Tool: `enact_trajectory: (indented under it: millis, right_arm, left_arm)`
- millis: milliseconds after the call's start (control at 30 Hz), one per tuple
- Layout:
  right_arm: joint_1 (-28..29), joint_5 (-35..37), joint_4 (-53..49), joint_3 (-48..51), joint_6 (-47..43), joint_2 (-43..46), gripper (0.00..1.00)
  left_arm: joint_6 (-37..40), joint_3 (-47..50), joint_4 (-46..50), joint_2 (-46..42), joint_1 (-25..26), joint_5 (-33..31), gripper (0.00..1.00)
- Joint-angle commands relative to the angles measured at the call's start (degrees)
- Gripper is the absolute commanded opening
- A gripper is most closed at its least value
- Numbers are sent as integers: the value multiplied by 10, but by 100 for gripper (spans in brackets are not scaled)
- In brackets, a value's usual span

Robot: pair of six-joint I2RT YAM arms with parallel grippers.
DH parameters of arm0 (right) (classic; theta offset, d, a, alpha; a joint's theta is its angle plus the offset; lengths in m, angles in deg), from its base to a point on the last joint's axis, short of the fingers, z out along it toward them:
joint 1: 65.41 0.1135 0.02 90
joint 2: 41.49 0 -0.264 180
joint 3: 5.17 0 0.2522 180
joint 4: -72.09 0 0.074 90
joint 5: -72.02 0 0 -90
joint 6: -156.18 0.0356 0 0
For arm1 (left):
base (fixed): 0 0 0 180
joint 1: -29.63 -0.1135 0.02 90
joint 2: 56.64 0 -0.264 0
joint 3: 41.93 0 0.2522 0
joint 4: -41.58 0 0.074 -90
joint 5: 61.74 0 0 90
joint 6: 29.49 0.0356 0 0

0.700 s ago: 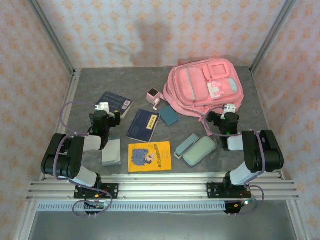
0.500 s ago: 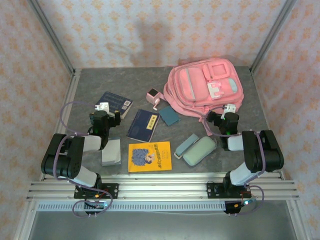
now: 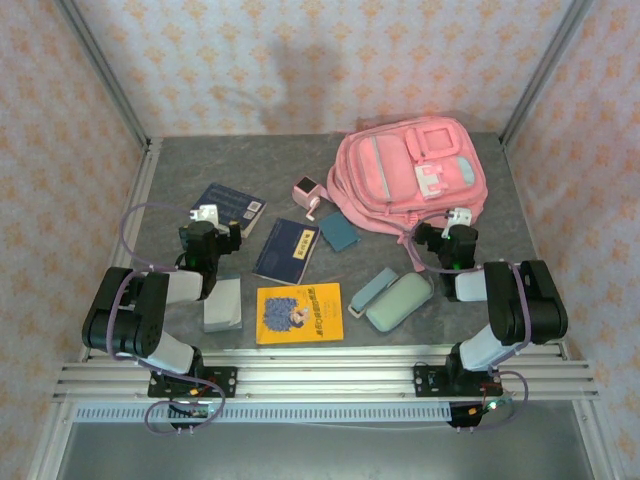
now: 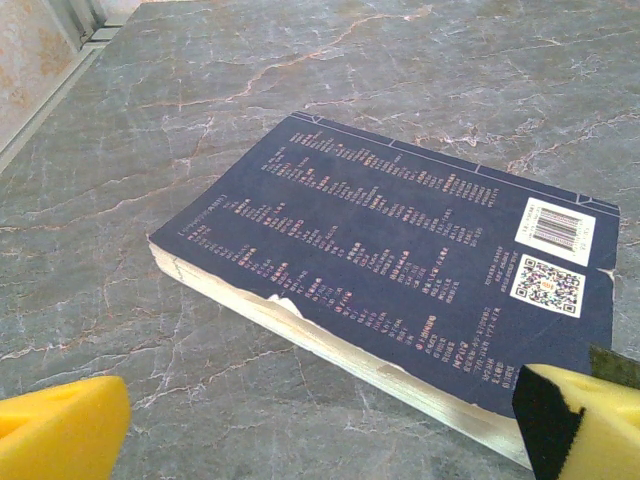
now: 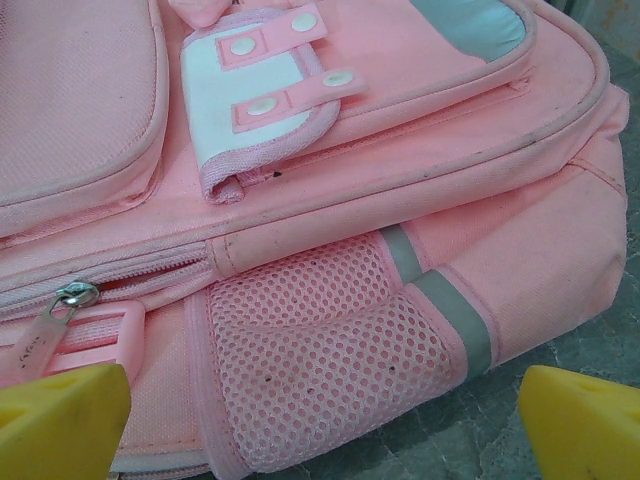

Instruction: Pack books, pencil case, and school supplies into a backpack

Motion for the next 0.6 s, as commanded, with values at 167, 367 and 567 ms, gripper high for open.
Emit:
enact_trajectory:
  millis: [167, 367, 567]
  right_arm:
    - [-2, -5, 5, -10, -1, 8, 99]
    - [7, -28, 33, 27, -19, 58, 99]
    - [72, 5, -124, -20, -42, 211, 99]
  left_arm:
    - [9, -16, -1, -9, 0, 11, 100]
    - [60, -80, 153, -90, 57, -45, 100]
    - [61, -103, 208, -245, 146, -45, 100]
